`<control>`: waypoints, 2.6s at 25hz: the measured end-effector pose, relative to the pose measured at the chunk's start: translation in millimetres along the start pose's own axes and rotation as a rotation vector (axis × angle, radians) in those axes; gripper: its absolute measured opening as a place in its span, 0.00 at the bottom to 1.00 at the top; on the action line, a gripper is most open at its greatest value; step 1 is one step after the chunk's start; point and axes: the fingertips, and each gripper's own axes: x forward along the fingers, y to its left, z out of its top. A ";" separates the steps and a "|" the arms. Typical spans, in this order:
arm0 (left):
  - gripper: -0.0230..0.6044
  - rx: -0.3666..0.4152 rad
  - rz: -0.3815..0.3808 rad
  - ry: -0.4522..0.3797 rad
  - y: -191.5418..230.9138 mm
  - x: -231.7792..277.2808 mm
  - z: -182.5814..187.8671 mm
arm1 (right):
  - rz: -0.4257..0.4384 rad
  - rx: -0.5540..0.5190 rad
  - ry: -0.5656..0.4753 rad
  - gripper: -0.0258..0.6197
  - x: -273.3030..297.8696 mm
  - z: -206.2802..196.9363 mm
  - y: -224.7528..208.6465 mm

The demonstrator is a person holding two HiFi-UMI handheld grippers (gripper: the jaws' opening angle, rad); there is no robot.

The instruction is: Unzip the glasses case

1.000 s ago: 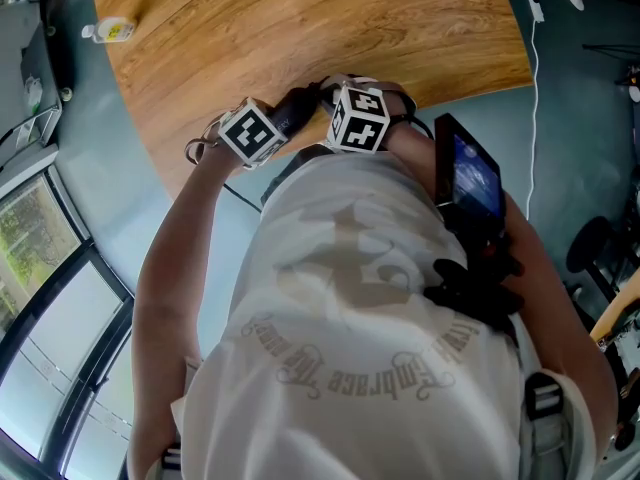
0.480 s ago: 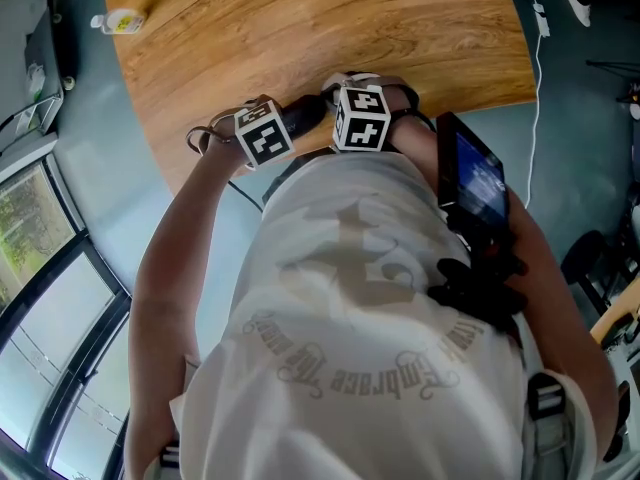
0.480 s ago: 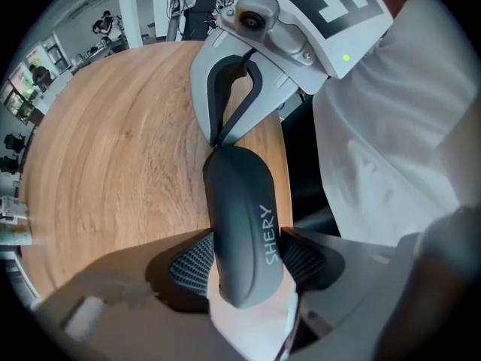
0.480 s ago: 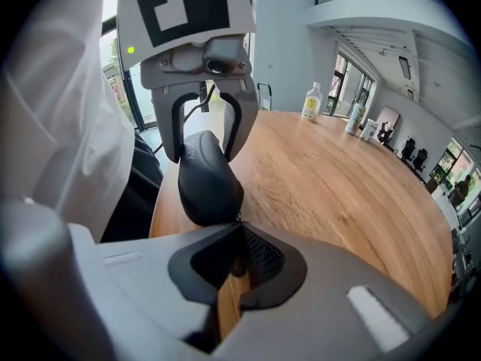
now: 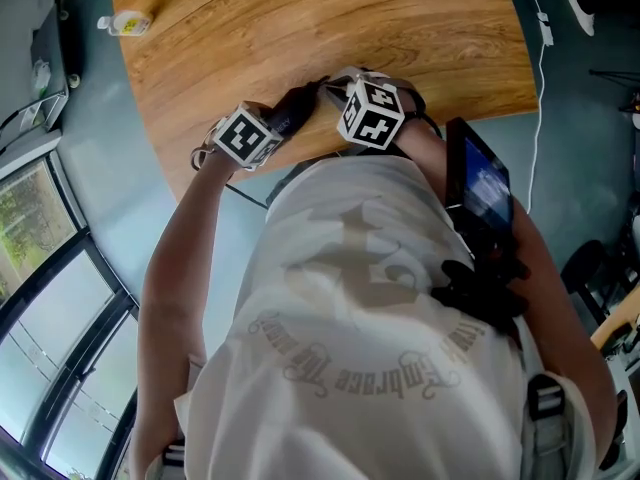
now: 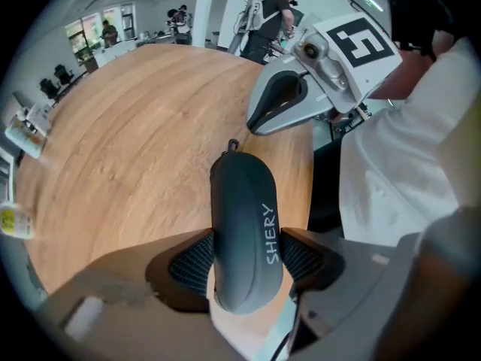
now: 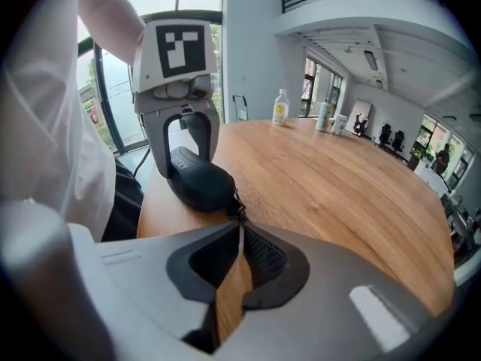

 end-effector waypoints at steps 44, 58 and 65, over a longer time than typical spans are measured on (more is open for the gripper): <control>0.07 -0.742 0.501 -1.028 -48.3 -92.7 -47.9 | 0.240 0.025 -0.224 0.06 -22.5 45.5 48.9; 0.04 -0.865 0.490 -1.143 -100.8 -80.1 -70.5 | 0.389 0.230 -0.361 0.05 -80.5 48.7 104.2; 0.04 -0.865 0.479 -1.174 -127.9 -64.6 -73.0 | 0.360 0.187 -0.373 0.05 -93.3 39.0 120.9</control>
